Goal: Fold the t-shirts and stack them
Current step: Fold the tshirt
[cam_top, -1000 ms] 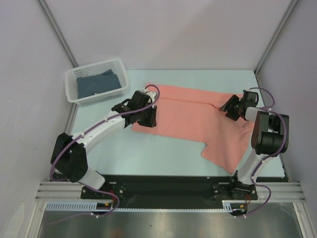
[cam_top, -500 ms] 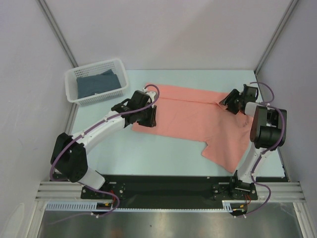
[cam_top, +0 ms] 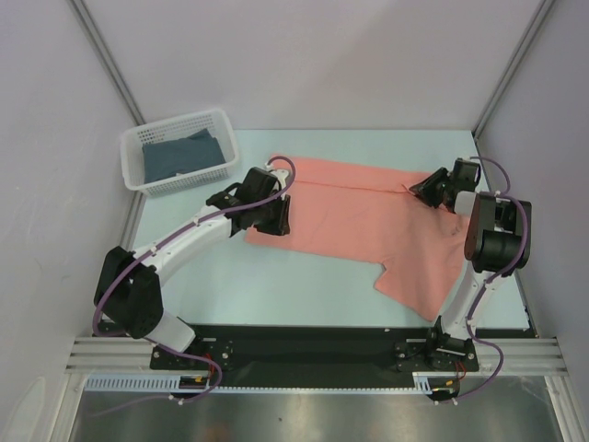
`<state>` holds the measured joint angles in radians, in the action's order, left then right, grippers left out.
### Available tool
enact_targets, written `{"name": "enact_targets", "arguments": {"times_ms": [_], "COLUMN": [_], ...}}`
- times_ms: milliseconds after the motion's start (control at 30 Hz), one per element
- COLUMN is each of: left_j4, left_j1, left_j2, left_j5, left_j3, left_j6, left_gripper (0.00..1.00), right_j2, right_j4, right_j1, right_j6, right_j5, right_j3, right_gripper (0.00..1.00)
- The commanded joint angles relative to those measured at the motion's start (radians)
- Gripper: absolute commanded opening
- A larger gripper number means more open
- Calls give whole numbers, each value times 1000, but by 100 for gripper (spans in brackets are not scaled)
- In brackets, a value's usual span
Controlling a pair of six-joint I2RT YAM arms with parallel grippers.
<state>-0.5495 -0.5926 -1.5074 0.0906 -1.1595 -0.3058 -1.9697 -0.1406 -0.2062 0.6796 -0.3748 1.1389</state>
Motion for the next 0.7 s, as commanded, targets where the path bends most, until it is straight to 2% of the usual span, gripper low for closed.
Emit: {"name": "enact_targets", "arguments": {"times_ms": [0, 33, 100, 133, 233, 400, 667], "left_j4": [16, 14, 20, 23, 33, 62, 89], "left_j1": [8, 10, 11, 14, 19, 30, 47], "left_j2": [3, 3, 7, 7, 9, 16, 18], "left_j5": [20, 18, 17, 18, 21, 34, 64], "left_j3": [-40, -39, -32, -31, -26, 6, 35], "left_j6": [0, 0, 0, 0, 0, -10, -27], "left_gripper": [35, 35, 35, 35, 35, 35, 35], "right_j2": [-12, -11, -3, 0, 28, 103, 121], "right_j4": [-28, -13, -2, 22, 94, 304, 374], "right_j1": [-2, -2, -4, -5, -6, 2, 31], "right_j6": [55, 55, 64, 69, 100, 173, 299], "right_j5": [11, 14, 13, 11, -1, 42, 68], "right_j3": [21, 19, 16, 18, 22, 30, -1], "right_gripper": [27, 21, 16, 9, 1, 1, 3]}}
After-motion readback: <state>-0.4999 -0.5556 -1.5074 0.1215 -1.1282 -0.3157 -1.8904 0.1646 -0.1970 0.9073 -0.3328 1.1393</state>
